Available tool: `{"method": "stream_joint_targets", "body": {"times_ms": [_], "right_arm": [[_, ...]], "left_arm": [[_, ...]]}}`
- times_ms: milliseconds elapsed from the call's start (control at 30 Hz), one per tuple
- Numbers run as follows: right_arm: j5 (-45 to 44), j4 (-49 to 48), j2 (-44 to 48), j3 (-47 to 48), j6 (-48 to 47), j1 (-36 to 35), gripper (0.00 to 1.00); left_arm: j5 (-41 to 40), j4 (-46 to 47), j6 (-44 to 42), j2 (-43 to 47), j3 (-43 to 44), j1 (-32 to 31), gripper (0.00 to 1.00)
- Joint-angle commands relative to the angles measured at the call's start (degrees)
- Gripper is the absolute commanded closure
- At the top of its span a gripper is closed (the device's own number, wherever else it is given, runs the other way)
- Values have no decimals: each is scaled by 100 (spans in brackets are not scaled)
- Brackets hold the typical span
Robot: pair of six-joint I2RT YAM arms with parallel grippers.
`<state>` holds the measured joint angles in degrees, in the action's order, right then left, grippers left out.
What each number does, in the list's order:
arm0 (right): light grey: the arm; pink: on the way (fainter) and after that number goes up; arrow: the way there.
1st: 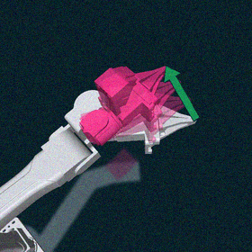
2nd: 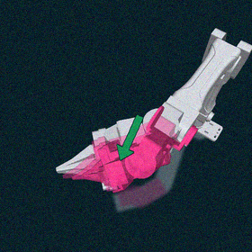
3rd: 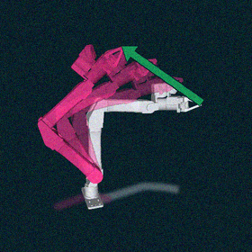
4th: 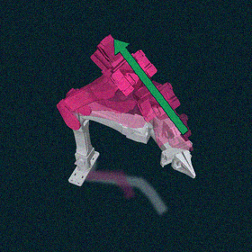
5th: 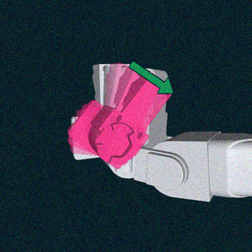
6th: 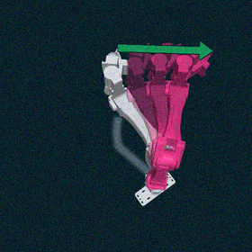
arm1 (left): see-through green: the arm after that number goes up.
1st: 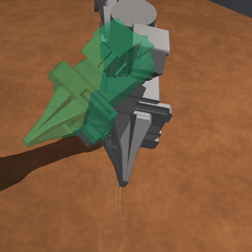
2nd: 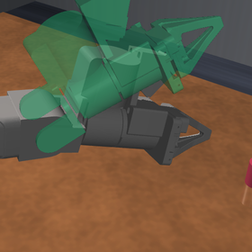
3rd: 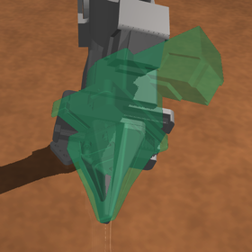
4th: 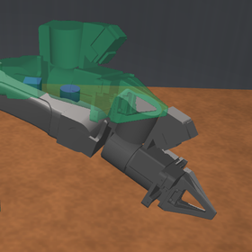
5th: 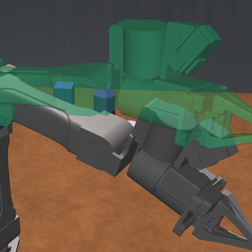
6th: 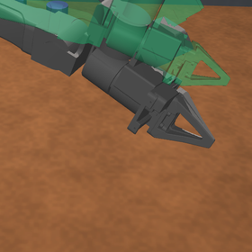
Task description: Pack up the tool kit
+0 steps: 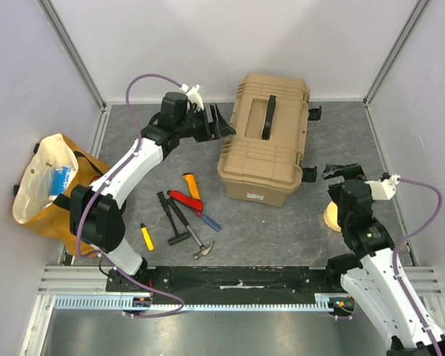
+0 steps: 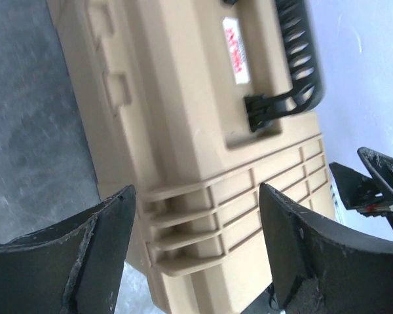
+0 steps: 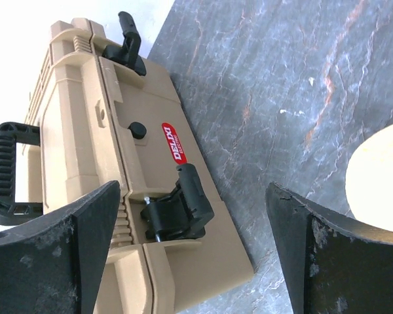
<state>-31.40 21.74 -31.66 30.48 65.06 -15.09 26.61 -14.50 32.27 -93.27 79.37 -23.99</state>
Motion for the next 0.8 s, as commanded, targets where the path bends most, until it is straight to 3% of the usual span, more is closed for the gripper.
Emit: {"method": "stream_joint_targets", "body": {"times_ms": [0, 200, 467, 567, 767], "right_arm": [[-139, 190, -295, 625, -1020, 15, 2], [-112, 393, -850, 1337, -1662, 15, 6], [-147, 366, -1255, 1628, -1918, 15, 6], [-121, 340, -1281, 1628, -1944, 24, 6], [-112, 323, -1378, 1654, -1988, 24, 6]], "left_arm": [[-191, 79, -748, 38, 815, -106, 19], [-937, -96, -1117, -515, 1755, -685, 19], [-2800, -834, -1803, -1745, 3338, -1635, 20], [-3266, -949, -1856, -1975, 3506, -1846, 20], [-3425, -940, -1812, -2221, 3559, -2057, 26]]}}
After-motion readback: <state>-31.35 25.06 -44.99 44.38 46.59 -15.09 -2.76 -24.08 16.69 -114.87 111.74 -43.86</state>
